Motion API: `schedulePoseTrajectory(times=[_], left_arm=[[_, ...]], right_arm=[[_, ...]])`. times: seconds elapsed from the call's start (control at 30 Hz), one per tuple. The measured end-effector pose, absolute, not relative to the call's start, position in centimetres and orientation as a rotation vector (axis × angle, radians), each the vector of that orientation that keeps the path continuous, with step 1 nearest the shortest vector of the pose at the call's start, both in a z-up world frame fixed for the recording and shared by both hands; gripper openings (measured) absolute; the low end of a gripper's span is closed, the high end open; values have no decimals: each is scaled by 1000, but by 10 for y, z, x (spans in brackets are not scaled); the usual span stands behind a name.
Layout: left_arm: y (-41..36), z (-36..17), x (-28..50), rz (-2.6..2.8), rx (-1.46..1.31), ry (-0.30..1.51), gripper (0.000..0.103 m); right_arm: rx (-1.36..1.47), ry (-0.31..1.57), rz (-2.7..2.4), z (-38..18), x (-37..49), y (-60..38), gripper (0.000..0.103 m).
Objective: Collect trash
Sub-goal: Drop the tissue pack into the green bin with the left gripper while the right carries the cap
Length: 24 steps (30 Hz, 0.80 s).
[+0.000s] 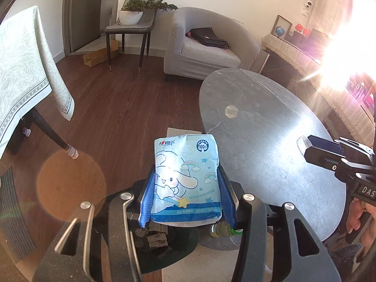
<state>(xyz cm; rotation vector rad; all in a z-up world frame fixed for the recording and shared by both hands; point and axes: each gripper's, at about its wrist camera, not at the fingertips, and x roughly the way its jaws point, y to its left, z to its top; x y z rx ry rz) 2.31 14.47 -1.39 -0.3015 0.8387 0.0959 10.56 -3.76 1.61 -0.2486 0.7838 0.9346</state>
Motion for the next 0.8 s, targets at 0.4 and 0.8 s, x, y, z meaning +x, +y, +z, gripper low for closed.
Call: schedulePoseTrajectory(times=[0.4,0.8], left_arm=[[182,-61,-16,147,-375,907,52],[185,-118,-29,130,-352,1064,52]], right_arm=[[-311,790,1029,13,79,22,31],[-374,833,1069,-8,63,71,31]])
